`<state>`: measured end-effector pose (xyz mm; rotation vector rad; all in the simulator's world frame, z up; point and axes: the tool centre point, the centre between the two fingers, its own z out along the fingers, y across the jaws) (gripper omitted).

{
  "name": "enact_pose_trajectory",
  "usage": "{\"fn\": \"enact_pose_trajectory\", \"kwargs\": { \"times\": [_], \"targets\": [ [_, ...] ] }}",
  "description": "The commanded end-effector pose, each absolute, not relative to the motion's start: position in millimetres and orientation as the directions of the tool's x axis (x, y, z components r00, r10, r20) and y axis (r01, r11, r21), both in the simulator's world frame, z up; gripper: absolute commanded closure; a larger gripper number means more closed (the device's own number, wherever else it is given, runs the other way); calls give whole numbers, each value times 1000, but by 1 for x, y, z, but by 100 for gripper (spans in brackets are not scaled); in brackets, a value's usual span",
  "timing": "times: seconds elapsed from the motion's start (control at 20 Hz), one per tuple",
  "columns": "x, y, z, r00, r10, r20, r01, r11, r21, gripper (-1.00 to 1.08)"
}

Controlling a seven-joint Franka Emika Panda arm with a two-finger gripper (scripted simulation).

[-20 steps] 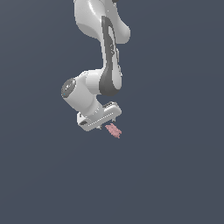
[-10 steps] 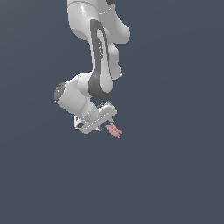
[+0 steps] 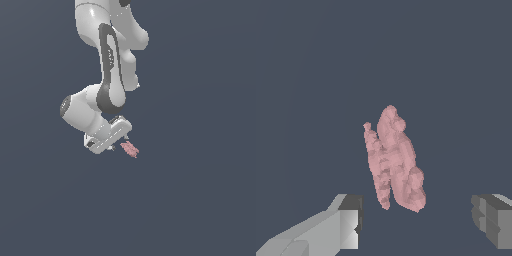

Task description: Pick up the object and move it to a goal position.

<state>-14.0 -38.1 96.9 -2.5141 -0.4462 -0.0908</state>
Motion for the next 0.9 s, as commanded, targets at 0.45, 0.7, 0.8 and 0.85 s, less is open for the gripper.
{"fn": "enact_pose_trajectory", "kwargs": {
  "times": [0.45,0.7,0.8,0.85],
  "targets": [
    [-16,-21,73,941,297,163,337,-775,-534,-60],
    [-16,-21,72,941,297,163,337,-775,-534,108],
    [-16,-21,72,941,297,163,337,-775,-534,108],
    [-16,-21,72,941,297,163,337,-775,-534,108]
  ]
}}
